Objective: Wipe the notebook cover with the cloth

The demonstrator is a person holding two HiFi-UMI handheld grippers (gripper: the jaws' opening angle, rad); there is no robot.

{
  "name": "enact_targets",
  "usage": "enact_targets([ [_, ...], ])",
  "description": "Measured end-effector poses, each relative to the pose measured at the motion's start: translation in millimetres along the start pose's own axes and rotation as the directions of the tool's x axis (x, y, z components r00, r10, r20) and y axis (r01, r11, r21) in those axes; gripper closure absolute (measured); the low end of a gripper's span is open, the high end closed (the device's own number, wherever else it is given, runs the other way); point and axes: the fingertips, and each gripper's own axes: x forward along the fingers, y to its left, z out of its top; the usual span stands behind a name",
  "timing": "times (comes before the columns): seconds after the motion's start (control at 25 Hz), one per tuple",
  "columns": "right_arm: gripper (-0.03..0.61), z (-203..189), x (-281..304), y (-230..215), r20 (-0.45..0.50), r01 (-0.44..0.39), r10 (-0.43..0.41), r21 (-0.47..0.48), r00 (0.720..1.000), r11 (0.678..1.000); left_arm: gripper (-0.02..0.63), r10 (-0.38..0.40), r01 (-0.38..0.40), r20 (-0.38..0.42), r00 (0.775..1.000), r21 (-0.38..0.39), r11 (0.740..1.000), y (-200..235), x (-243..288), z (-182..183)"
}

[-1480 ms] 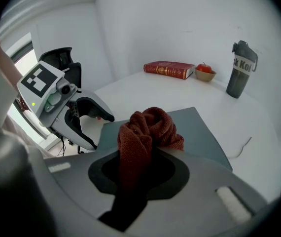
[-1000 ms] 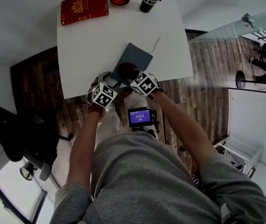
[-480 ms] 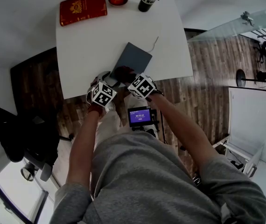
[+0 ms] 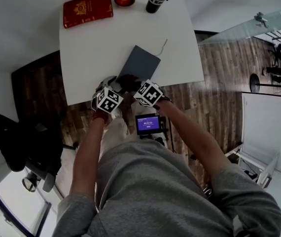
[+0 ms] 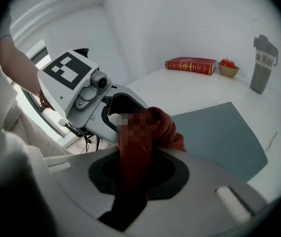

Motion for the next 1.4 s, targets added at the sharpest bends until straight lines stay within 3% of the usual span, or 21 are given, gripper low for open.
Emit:
enact_targets([
  [0.2, 0.498, 5, -11, 5, -0.018, -0.068, 0.067, -0.095, 0.998, 0.993, 0.324, -0.003, 0.003, 0.002, 1.000, 0.001, 1.000, -1, -1, 0],
  [0.36, 0.495, 30, -41, -14, 0.076, -0.017, 0.030, -0.170, 0.997, 0.985, 0.325, -0.002, 0.002, 0.005, 1.000, 0.006, 1.000, -1, -1, 1],
  [0.64, 0.494, 59, -99, -116, 0.194, 0.170, -0.148, -0.105, 0.970, 0.980, 0.325, -0.001, 0.001, 0.008, 1.000, 0.010, 1.000, -1, -2, 0],
  [0.96, 0.494, 34, -130, -210, 0.166, 0.396, -0.386, -0.037, 0.908, 0.917, 0.325, 0.000, 0.000, 0.007, 1.000, 0.007, 1.000, -2, -2, 1],
  [1.16, 0.491, -12, -85, -195, 0.061, 0.300, -0.302, 0.029, 0.952, 0.953, 0.325, -0.001, 0.001, 0.003, 1.000, 0.001, 1.000, -1, -1, 0],
  [1.4, 0.494, -18, -75, -184, 0.149, 0.296, -0.314, 0.133, 0.938, 0.946, 0.325, -0.001, 0.001, 0.000, 1.000, -0.001, 1.000, -1, -1, -1],
])
